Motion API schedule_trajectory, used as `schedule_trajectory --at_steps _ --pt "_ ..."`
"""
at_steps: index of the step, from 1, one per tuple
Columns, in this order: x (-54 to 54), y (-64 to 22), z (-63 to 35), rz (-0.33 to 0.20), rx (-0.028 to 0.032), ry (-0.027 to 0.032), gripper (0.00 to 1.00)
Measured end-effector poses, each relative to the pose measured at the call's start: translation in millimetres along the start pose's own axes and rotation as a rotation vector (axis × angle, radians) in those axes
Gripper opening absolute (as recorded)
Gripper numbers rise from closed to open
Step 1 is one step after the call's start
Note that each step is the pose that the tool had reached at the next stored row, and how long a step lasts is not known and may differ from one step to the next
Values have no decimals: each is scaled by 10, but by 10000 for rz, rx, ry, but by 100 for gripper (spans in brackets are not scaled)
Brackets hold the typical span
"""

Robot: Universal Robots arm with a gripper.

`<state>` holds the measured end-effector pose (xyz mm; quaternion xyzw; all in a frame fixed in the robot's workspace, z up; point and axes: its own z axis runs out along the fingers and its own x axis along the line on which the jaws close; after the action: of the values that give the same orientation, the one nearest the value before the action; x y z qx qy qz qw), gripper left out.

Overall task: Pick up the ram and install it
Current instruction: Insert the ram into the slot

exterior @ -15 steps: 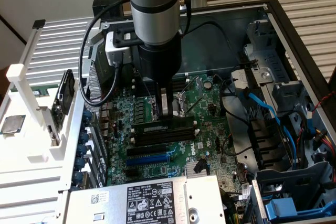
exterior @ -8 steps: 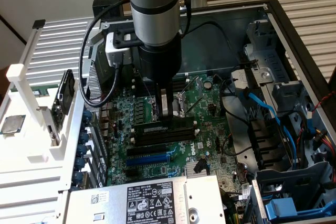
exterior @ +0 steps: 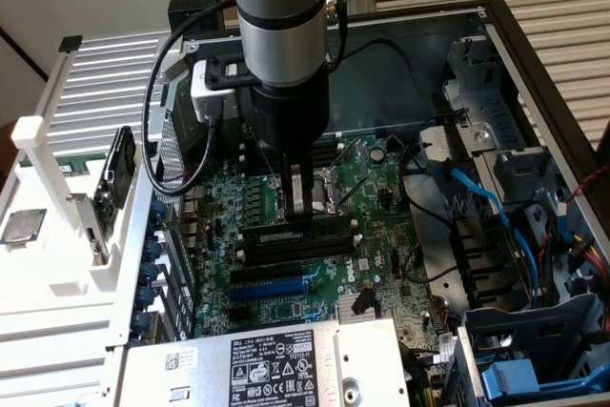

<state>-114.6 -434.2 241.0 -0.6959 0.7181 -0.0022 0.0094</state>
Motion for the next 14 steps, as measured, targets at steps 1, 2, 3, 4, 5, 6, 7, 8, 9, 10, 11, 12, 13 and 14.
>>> schedule_trajectory --at_steps 1,2,3,4,5,6,7,8,9,10,11,12,13,14 --pt "0 -1 1 6 -5 2 12" --pt "0 -2 3 7 -4 -1 12" --pt "0 -3 4 7 -5 -1 12" --pt "0 -3 9 7 -4 -1 12" --pt "1 -3 11 8 -5 0 12" --pt "1 -3 14 7 -4 -1 12" --pt "1 -3 16 7 -4 -1 12" --pt "1 -3 18 7 -4 -1 12" --pt "1 -3 19 7 -5 0 12" --pt "1 -3 20 8 -5 0 12" --pt "1 -3 22 8 -4 -1 12" --pt "1 -3 23 8 -5 -1 12" --pt "1 -6 24 7 -4 -1 12" --pt "1 -7 24 7 -4 0 12"
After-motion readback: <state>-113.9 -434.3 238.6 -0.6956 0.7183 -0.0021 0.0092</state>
